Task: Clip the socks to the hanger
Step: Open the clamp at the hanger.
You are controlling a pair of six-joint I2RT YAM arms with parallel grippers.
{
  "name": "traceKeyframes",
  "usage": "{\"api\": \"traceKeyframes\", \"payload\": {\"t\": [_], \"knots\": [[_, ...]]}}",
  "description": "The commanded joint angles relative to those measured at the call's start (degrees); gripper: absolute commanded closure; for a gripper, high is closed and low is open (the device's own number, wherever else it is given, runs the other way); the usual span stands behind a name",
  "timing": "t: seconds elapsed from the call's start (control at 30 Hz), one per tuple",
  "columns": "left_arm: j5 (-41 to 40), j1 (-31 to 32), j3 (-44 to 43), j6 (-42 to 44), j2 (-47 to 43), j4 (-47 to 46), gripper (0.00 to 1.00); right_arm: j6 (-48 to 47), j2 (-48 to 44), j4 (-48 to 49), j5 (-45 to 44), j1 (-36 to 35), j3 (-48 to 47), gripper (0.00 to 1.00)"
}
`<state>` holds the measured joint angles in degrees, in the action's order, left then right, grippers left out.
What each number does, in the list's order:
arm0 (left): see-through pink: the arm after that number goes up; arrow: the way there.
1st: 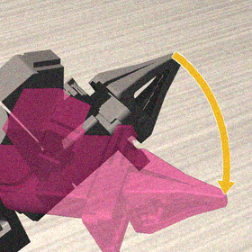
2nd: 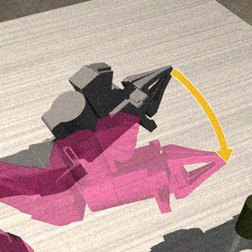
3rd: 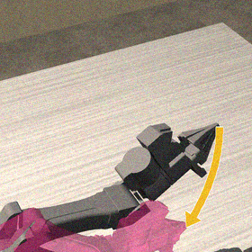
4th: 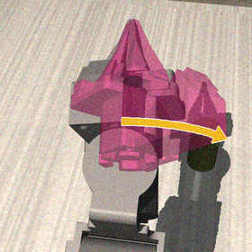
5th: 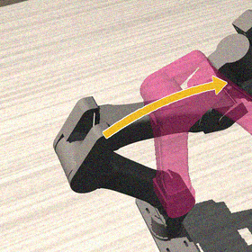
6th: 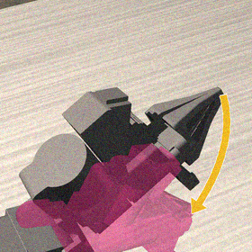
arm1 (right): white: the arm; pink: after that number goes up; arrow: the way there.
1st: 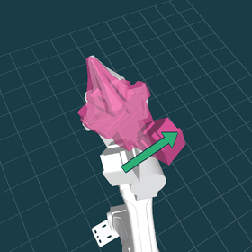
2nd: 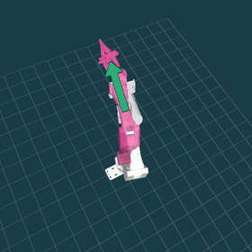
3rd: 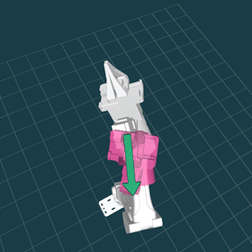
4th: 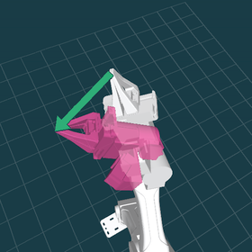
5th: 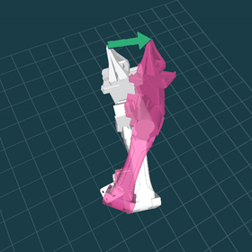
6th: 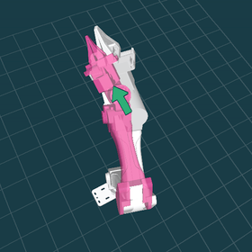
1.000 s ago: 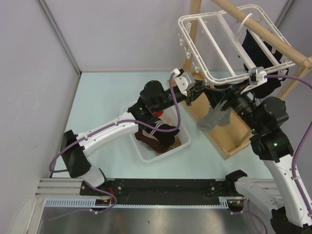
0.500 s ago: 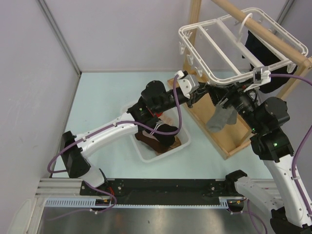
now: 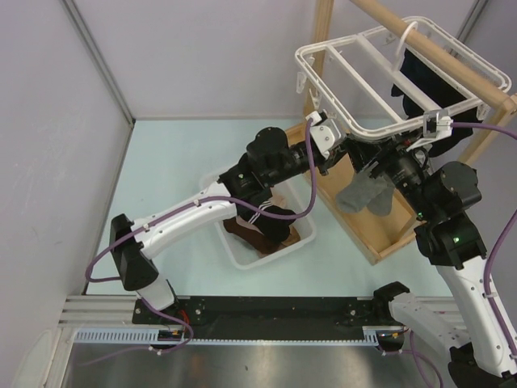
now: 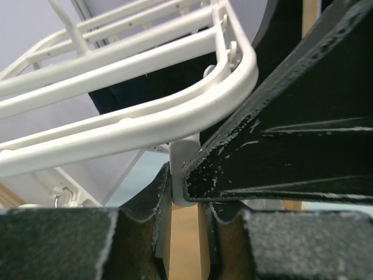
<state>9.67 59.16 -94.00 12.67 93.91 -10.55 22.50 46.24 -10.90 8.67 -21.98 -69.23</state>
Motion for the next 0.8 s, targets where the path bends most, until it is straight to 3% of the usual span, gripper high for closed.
{"api": "traceKeyframes", "payload": {"t": [0.0,0.77], "knots": [[-1.5,1.8,-2.3,0.9,1.4,4.8,0.92,-0.2,-0.4,2.7,-3.0,-1.0,-0.6,0.39],[-3.6,4.1,0.7,1.9,-2.3,3.1,0.92,-1.6,1.8,-2.3,-12.5,-2.8,-0.6,0.47]]}}
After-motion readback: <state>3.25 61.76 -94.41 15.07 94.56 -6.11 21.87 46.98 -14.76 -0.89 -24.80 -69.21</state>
